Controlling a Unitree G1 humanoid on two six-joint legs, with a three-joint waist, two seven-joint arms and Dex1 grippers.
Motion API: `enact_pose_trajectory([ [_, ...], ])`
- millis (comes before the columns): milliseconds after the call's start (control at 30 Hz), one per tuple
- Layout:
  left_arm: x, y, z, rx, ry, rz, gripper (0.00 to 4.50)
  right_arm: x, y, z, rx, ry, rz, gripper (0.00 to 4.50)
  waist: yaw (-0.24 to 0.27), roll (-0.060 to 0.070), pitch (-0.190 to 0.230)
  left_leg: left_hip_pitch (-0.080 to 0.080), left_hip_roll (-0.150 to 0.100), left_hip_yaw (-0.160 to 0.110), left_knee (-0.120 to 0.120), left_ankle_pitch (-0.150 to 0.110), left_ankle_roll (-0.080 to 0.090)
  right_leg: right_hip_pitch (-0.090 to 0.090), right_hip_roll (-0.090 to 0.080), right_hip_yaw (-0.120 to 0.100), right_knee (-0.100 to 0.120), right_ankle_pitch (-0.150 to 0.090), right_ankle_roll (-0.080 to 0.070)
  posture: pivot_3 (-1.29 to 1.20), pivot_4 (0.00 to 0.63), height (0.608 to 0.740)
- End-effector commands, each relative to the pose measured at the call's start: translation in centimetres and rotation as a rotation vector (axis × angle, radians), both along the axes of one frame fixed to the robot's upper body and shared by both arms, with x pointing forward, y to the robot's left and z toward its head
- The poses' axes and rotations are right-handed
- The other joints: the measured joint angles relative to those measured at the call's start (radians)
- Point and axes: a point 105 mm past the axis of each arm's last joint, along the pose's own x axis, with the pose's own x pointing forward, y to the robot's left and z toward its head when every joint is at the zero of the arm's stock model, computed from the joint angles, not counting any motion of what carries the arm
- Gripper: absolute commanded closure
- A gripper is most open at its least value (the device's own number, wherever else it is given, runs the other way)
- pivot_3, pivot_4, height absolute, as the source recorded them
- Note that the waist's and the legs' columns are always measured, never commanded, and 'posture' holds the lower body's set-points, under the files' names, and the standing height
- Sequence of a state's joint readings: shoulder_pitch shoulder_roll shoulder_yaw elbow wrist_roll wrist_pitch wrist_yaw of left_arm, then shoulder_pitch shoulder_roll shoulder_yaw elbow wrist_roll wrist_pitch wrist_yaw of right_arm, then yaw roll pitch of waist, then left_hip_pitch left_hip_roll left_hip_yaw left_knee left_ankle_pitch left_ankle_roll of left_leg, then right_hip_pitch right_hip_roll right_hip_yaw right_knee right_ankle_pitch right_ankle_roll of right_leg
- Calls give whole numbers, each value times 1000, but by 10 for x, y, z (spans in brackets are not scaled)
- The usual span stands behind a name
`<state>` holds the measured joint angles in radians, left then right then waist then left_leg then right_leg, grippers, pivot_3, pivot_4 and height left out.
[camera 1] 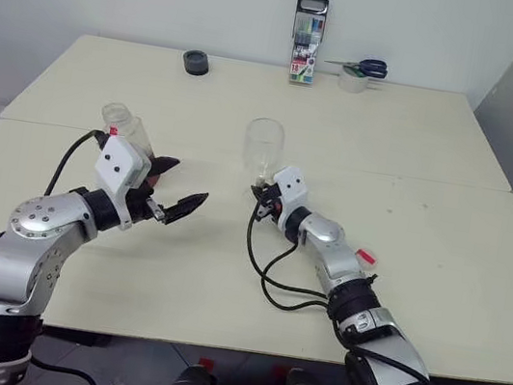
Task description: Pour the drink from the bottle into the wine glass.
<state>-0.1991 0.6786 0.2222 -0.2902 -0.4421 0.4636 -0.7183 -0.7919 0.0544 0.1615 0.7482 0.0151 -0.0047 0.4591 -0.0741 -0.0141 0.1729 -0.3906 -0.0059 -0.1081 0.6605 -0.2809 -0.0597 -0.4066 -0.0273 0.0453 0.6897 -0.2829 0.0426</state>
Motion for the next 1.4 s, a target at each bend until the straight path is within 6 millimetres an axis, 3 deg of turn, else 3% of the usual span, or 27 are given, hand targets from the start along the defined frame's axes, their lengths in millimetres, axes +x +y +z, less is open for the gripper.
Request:
enact_pose_trajectory([
  [33,-4,-5,19,-7,-64,-15,0,1,2,7,22,-14,6,3637,0,0,0,0,0,0,0,0,0,0,0,0,0,0,0,0,150,740],
  [367,-2,-19,32,-41,-93,-58,0,-2,3,9,36,-18,21,197,-1,0,0,0,0,0,0,0,0,0,0,0,0,0,0,0,150,740],
  [400,-3,-21,33,-44,-94,-65,0,-3,3,10,37,-20,23,51,-1,0,0,0,0,0,0,0,0,0,0,0,0,0,0,0,150,740],
  [1033,-3,-28,39,-75,-114,-71,0,-30,-38,12,-43,-67,3,51,1,0,0,0,0,0,0,0,0,0,0,0,-1,0,0,0,150,740],
  [1133,-2,-23,29,-54,-104,-44,0,-42,-44,14,-90,-106,48,51,2,0,0,0,0,0,0,0,0,0,0,0,-1,0,0,0,150,740],
  [1267,3,-7,10,-63,-87,67,0,-75,-56,21,-109,-145,180,51,14,0,0,-1,0,0,0,0,0,1,-1,0,-3,0,0,0,150,740],
  [1400,-3,6,-22,-30,-38,137,0,-101,-70,29,-117,-144,267,51,16,0,0,-1,0,0,0,0,0,1,0,0,-6,0,0,0,150,740],
])
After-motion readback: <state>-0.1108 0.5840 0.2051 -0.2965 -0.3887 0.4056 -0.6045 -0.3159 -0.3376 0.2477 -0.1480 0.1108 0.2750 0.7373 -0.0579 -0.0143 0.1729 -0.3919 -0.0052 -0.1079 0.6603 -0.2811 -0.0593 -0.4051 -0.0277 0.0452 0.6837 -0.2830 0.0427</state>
